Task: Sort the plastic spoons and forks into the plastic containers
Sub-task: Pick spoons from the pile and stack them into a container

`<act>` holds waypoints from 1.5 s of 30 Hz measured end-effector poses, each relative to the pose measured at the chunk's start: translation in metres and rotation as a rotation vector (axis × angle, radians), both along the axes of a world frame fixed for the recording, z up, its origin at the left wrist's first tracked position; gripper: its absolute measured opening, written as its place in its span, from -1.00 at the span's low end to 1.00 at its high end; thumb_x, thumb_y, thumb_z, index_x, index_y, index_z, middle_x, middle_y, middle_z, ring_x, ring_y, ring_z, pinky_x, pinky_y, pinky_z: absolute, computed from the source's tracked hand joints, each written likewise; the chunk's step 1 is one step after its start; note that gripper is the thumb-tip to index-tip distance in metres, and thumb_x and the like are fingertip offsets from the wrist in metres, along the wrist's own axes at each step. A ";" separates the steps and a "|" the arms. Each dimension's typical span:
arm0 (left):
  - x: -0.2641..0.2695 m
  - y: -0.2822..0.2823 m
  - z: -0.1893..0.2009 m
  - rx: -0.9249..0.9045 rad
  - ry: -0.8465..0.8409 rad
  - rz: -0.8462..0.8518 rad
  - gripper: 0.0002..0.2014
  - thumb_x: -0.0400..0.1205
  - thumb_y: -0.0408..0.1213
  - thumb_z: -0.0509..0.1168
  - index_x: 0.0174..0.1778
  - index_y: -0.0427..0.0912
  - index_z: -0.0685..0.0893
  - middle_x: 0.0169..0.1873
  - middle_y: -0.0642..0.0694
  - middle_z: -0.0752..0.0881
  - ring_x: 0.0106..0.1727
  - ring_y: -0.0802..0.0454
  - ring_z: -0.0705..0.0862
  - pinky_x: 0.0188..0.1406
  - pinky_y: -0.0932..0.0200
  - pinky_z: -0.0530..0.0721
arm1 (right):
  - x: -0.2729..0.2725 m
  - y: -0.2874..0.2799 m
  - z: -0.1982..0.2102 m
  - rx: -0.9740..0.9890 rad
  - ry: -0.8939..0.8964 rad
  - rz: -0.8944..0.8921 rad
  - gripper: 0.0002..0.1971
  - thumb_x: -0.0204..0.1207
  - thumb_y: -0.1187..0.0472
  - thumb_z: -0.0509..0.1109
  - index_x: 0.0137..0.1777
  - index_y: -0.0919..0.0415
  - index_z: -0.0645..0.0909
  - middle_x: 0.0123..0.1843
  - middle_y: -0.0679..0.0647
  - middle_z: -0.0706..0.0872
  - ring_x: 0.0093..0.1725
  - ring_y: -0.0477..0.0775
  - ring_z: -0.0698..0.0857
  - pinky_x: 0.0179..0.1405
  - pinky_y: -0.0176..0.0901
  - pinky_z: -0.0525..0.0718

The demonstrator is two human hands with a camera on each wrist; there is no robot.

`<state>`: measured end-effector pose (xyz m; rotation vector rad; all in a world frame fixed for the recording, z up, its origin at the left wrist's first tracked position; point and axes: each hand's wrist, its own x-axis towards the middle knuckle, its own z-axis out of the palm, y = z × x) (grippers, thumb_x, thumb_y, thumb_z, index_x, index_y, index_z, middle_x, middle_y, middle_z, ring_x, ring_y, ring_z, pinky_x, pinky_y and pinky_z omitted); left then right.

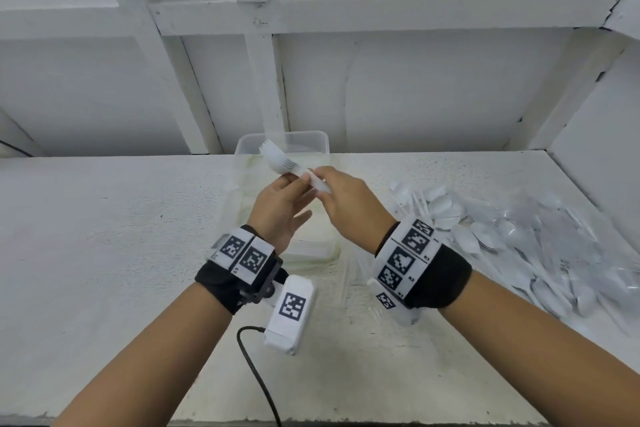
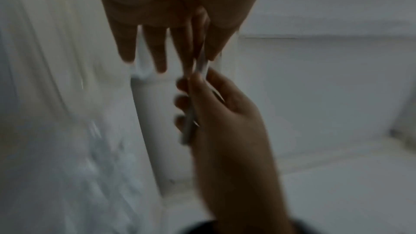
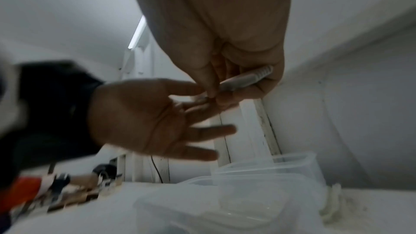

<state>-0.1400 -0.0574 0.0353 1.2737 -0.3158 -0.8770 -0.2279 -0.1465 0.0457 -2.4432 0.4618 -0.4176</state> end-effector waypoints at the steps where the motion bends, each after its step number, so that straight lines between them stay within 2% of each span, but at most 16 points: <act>1: 0.008 0.006 0.001 0.082 -0.107 -0.008 -0.85 0.69 -0.15 0.20 -0.03 -0.03 0.67 -0.07 0.04 0.76 0.06 0.07 0.68 0.11 0.10 0.53 | 0.006 -0.002 0.002 0.015 0.018 0.005 -0.68 0.66 0.28 0.19 0.39 0.23 0.45 0.16 0.20 0.67 0.10 0.17 0.64 0.00 -0.16 0.50; 3: 0.027 0.022 0.000 0.313 -0.432 -0.020 -0.77 0.70 -0.13 0.17 0.08 -0.12 0.69 -0.01 -0.02 0.76 0.02 0.05 0.66 -0.05 0.18 0.55 | 0.019 -0.007 0.004 0.038 0.102 0.028 -0.68 0.66 0.26 0.20 0.39 0.21 0.48 0.15 0.21 0.68 0.00 0.14 0.63 -0.08 -0.18 0.50; 5: 0.050 0.038 -0.005 0.539 -0.713 -0.014 -0.72 0.69 -0.18 0.18 0.14 -0.25 0.70 0.02 -0.13 0.75 -0.02 0.03 0.62 -0.09 0.20 0.48 | 0.034 -0.014 0.001 0.045 0.225 0.078 -0.70 0.65 0.24 0.20 0.36 0.17 0.49 0.12 0.20 0.68 -0.11 0.09 0.59 -0.18 -0.22 0.48; 9: 0.091 0.061 -0.018 0.767 -0.846 0.089 -0.74 0.66 -0.30 0.20 0.20 -0.29 0.67 0.16 -0.27 0.68 0.18 -0.14 0.61 0.02 0.20 0.44 | 0.064 -0.019 -0.018 0.000 0.461 0.173 -0.72 0.64 0.26 0.22 0.33 0.16 0.52 0.20 0.16 0.65 -0.07 0.07 0.56 -0.12 -0.22 0.44; 13: 0.115 0.069 -0.033 0.906 -0.794 -0.005 -0.59 0.66 -0.24 0.21 0.43 -0.21 0.47 0.26 -0.30 0.58 0.21 -0.18 0.59 0.13 0.06 0.53 | 0.080 -0.016 -0.035 -0.065 0.617 0.239 -0.71 0.63 0.27 0.25 0.33 0.18 0.52 0.24 0.16 0.65 0.19 0.15 0.60 -0.01 -0.21 0.42; 16: 0.116 0.071 -0.042 0.864 -0.619 -0.046 -0.52 0.68 -0.27 0.19 0.53 -0.26 0.34 0.23 -0.27 0.61 0.03 -0.14 0.62 -0.04 0.02 0.65 | 0.086 -0.013 -0.044 -0.075 0.645 0.263 -0.70 0.61 0.26 0.27 0.33 0.19 0.52 0.26 0.15 0.65 0.23 0.13 0.59 -0.02 -0.26 0.39; 18: 0.115 0.070 -0.045 0.828 -0.580 -0.047 -0.56 0.69 -0.32 0.17 0.51 -0.30 0.39 0.23 -0.28 0.62 0.00 -0.14 0.64 -0.10 0.05 0.66 | 0.089 -0.011 -0.048 -0.069 0.666 0.269 -0.70 0.61 0.25 0.28 0.33 0.19 0.52 0.26 0.15 0.64 0.24 0.13 0.58 -0.01 -0.26 0.39; 21: 0.115 0.070 -0.047 0.798 -0.578 -0.042 -0.61 0.68 -0.37 0.14 0.44 -0.33 0.49 0.26 -0.29 0.63 0.12 -0.21 0.68 -0.15 0.06 0.69 | 0.092 -0.006 -0.053 -0.097 0.700 0.293 -0.68 0.61 0.24 0.27 0.36 0.20 0.52 0.31 0.16 0.60 0.27 0.13 0.56 0.12 -0.20 0.43; 28: 0.114 0.070 -0.047 0.779 -0.569 -0.023 -0.64 0.68 -0.38 0.14 0.40 -0.33 0.54 0.21 -0.32 0.66 0.12 -0.25 0.69 -0.08 0.00 0.72 | 0.087 -0.003 -0.056 -0.070 0.725 0.300 -0.60 0.57 0.26 0.30 0.42 0.16 0.53 0.26 0.10 0.68 0.26 0.10 0.61 0.13 -0.23 0.49; 31: 0.113 0.070 -0.047 0.772 -0.573 -0.016 -0.64 0.68 -0.39 0.13 0.40 -0.33 0.53 0.20 -0.33 0.66 0.13 -0.27 0.68 -0.05 -0.04 0.73 | 0.088 -0.004 -0.057 -0.026 0.743 0.311 -0.56 0.58 0.19 0.31 0.48 0.12 0.47 0.30 0.09 0.65 0.29 0.08 0.58 0.21 -0.23 0.45; 33: 0.113 0.070 -0.048 0.768 -0.575 -0.014 -0.64 0.68 -0.38 0.13 0.40 -0.32 0.52 0.19 -0.34 0.66 0.08 -0.26 0.69 -0.06 -0.05 0.73 | 0.088 -0.004 -0.060 0.000 0.709 0.306 -0.61 0.59 0.15 0.29 0.42 0.11 0.53 0.31 0.08 0.64 0.29 0.07 0.59 0.25 -0.19 0.47; 36: 0.113 0.069 -0.049 0.767 -0.579 -0.013 -0.64 0.68 -0.39 0.12 0.40 -0.32 0.52 0.16 -0.33 0.68 -0.08 -0.15 0.65 -0.08 -0.02 0.71 | 0.088 -0.005 -0.065 0.017 0.674 0.287 -0.68 0.57 0.19 0.29 0.31 0.10 0.61 0.13 0.09 0.67 0.05 0.01 0.60 -0.02 -0.25 0.50; 38: 0.113 0.068 -0.049 0.771 -0.584 -0.014 -0.64 0.68 -0.38 0.12 0.40 -0.32 0.52 0.15 -0.34 0.68 -0.10 -0.15 0.65 -0.08 -0.02 0.72 | 0.089 -0.007 -0.067 0.035 0.663 0.274 -0.69 0.56 0.22 0.32 0.29 0.12 0.63 0.01 0.07 0.64 -0.04 -0.03 0.57 -0.20 -0.29 0.49; 39: 0.112 0.068 -0.049 0.773 -0.586 -0.013 -0.64 0.68 -0.38 0.12 0.40 -0.32 0.52 0.15 -0.35 0.68 -0.07 -0.20 0.67 -0.07 -0.03 0.72 | 0.090 -0.008 -0.067 0.046 0.662 0.266 -0.69 0.55 0.23 0.33 0.29 0.15 0.63 0.04 0.09 0.66 -0.03 -0.01 0.58 -0.17 -0.30 0.50; 42: 0.112 0.068 -0.049 0.783 -0.595 -0.012 -0.64 0.68 -0.37 0.13 0.40 -0.32 0.52 0.16 -0.36 0.67 0.01 -0.28 0.69 -0.07 -0.06 0.73 | 0.092 -0.007 -0.066 0.007 0.672 0.247 -0.67 0.58 0.23 0.33 0.33 0.23 0.60 0.26 0.13 0.67 0.22 0.09 0.62 0.11 -0.23 0.50; 45: 0.113 0.068 -0.049 0.792 -0.604 -0.020 -0.64 0.68 -0.36 0.13 0.39 -0.32 0.52 0.16 -0.35 0.67 0.04 -0.28 0.70 -0.04 -0.09 0.74 | 0.095 -0.007 -0.066 -0.105 0.675 0.270 -0.67 0.59 0.24 0.30 0.34 0.26 0.57 0.30 0.15 0.63 0.27 0.13 0.58 0.17 -0.17 0.50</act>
